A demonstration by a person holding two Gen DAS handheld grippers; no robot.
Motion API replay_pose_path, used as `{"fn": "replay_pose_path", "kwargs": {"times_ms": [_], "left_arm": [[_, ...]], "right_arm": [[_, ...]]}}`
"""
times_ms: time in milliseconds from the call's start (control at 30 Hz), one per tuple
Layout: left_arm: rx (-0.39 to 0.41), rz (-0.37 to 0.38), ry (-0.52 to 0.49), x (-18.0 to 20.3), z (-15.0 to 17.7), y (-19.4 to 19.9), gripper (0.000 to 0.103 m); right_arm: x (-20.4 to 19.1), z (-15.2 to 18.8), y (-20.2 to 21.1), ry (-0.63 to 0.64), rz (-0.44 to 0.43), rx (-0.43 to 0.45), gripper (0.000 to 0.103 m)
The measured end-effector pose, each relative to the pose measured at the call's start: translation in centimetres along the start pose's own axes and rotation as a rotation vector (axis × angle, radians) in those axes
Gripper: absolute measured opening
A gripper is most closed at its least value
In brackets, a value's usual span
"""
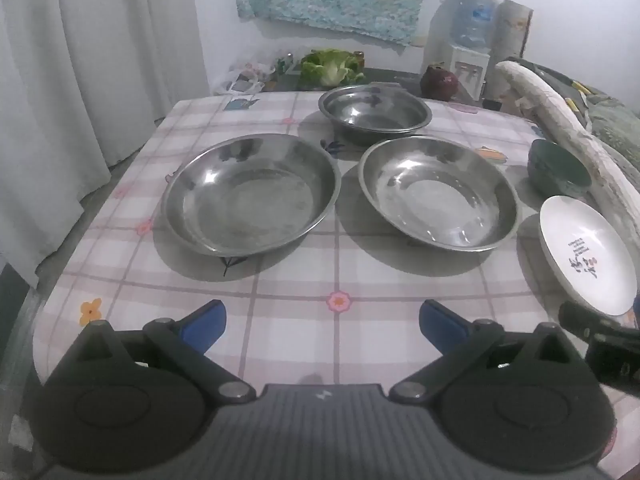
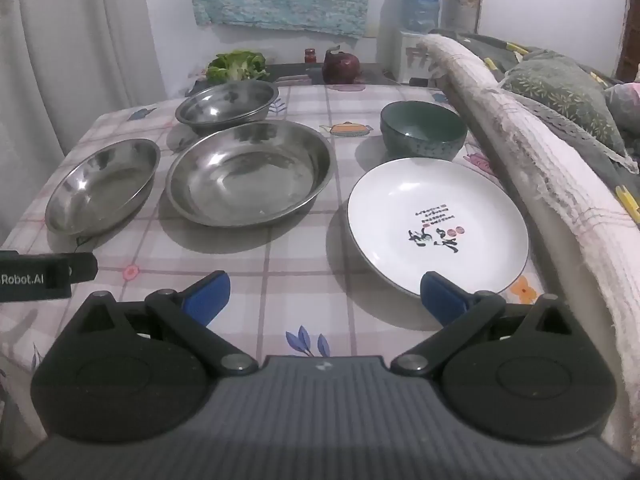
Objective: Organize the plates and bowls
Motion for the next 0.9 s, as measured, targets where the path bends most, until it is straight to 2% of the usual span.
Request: {"fn": "replay_pose_path", "kwargs": {"times_ms": [400, 900], "left_arm": [[0.000, -0.023, -0.018, 0.40, 0.04, 0.03, 0.103], [-0.002, -0.047, -0.024, 0.66, -0.04, 0.21, 0.103]], "right_arm": [[0.20, -0.04, -0.26, -0.012, 0.040, -0.016, 0.102], [0.43, -0.36, -0.04, -0.022, 0.027, -0.017, 0.102]]}}
Point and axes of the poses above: each gripper's, at about its wrist camera, not at the fingertips, and y roughly against the way its jaws point, x to its right, z to its underside, the point moved 3 cm from there along -y, roughly the way its jaws point, and after that the axes turned 14 degrees about -x, right-handed, at the moved point
